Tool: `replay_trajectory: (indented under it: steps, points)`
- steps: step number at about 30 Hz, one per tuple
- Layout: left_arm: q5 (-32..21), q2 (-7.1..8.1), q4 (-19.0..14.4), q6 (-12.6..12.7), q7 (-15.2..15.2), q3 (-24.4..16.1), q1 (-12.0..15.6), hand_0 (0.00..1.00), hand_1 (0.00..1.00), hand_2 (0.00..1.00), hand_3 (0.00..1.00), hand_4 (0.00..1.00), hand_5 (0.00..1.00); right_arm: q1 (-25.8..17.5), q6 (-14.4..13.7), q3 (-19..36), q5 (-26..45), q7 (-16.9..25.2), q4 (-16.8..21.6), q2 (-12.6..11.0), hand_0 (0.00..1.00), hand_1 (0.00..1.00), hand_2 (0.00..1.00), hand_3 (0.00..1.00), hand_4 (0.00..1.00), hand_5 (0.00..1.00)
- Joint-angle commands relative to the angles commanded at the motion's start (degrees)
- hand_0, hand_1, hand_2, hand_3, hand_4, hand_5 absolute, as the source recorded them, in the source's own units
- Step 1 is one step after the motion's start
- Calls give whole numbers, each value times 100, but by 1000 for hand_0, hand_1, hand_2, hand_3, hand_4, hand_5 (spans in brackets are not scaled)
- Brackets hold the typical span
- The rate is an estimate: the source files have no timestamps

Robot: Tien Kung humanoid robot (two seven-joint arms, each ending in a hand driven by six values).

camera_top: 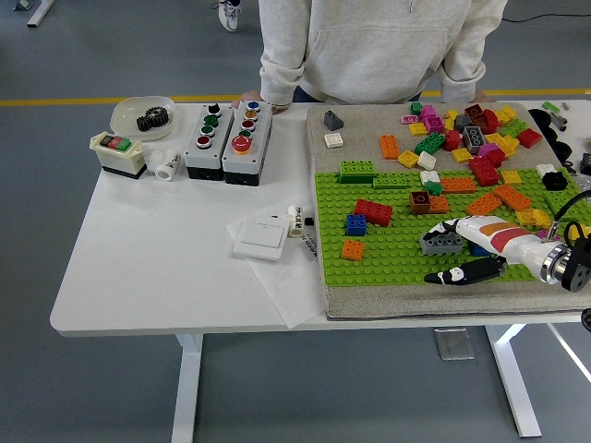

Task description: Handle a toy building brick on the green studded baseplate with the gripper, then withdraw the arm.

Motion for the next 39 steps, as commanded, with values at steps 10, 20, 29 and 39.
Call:
replay_trajectory:
  steps: [10,20,29,39]
  points:
    - [6,9,1,4,4,-9,2,814,870,878,795,839,710,-51,34,1,-23,14,171,-49,885,790,799,791,998,795]
    - [-41,7,1,6,-9,22,-12,814,870,878,796,836,705,-42,57,2,-40,77,111,-53,885,790,799,791,998,794]
    - [-61,8,-1,6,-8,41,-23,814,872,879,797,837,705,-45,76,23,-48,103,30,-26,885,790,799,791,998,794]
    - [-48,11,-1,3,-3,35,-24,813,871,879,797,837,703,-16,109,31,-63,149,90,26,884,790,799,791,998,795]
